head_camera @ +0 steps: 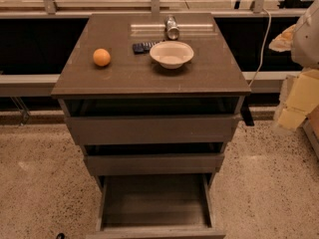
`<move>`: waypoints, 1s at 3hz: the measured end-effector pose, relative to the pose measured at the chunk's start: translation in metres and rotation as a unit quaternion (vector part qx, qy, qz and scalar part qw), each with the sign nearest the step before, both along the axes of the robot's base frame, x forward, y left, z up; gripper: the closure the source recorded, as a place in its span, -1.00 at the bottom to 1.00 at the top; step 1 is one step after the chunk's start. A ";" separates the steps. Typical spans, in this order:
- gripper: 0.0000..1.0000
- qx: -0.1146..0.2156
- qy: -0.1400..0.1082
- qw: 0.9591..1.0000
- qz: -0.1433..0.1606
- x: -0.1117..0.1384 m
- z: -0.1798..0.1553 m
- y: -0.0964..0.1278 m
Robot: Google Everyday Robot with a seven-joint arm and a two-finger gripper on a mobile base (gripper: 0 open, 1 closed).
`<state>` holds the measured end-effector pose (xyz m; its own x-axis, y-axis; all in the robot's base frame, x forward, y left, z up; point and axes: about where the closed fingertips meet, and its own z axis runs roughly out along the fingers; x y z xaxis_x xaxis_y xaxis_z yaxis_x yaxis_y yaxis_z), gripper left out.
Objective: Place orange into bottom drawer
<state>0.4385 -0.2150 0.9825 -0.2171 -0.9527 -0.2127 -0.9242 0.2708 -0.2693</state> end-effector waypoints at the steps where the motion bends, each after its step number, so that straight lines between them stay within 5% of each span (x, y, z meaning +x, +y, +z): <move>1: -1.00 0.000 0.000 1.000 0.000 0.000 0.000 0.000; 2: -1.00 0.025 -0.006 0.999 0.043 0.041 -0.008 0.040; 3: -1.00 0.055 -0.035 0.993 0.103 0.101 -0.003 0.108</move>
Offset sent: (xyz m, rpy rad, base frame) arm 0.0986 0.0973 -0.0224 0.1263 -0.0140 0.2122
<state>0.5396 -0.1065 0.9791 -0.0011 -0.9458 -0.3247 -0.9431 0.1090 -0.3141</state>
